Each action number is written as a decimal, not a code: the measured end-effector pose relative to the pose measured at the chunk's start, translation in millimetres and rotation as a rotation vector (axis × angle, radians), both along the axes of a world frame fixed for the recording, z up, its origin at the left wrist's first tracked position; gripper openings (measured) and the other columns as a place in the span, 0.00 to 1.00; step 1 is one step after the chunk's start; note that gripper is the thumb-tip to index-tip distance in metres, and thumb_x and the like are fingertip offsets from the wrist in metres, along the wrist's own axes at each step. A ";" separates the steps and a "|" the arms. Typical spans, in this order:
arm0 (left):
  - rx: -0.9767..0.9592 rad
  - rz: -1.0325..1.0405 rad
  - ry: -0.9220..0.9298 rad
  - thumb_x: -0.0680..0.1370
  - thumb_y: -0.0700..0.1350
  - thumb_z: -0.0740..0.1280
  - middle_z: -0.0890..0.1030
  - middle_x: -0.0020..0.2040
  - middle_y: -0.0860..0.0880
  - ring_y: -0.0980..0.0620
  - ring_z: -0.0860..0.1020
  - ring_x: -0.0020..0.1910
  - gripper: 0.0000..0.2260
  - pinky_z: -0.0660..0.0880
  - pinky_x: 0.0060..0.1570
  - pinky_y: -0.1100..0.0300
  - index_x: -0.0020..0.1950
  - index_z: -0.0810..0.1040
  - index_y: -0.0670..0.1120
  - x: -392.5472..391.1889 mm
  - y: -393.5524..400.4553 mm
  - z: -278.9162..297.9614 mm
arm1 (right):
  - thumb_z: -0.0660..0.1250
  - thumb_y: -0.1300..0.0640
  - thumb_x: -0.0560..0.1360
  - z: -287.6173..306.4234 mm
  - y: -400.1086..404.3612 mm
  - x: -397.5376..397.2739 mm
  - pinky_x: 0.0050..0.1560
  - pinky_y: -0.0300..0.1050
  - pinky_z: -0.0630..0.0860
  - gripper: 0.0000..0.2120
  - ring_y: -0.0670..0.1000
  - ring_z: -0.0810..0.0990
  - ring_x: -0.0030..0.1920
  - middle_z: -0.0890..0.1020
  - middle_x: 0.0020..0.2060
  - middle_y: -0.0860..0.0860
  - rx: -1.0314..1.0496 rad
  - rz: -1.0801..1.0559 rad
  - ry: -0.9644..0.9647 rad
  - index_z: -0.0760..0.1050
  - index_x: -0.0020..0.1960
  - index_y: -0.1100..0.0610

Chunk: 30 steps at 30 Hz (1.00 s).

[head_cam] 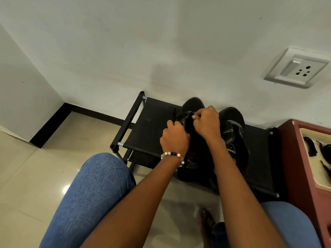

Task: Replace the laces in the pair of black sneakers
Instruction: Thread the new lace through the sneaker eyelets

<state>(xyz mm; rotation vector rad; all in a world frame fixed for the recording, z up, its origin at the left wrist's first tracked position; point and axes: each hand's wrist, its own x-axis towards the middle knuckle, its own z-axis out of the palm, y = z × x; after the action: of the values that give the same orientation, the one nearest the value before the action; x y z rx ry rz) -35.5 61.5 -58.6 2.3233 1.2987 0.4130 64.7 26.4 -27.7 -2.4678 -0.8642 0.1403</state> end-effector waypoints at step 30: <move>-0.006 -0.002 -0.006 0.80 0.46 0.60 0.75 0.50 0.45 0.50 0.71 0.36 0.08 0.68 0.33 0.59 0.48 0.75 0.43 -0.7 0.7 -0.6 | 0.68 0.60 0.76 2.8 1.5 -2.7 0.48 0.43 0.73 0.08 0.56 0.79 0.49 0.79 0.51 0.59 -0.012 -0.001 -0.062 0.82 0.49 0.63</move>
<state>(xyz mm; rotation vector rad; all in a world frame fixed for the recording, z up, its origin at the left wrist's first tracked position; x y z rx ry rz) -36.2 62.2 -59.2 2.3167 1.2927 0.4138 62.0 27.9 -24.9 -2.4956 -0.8911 0.0694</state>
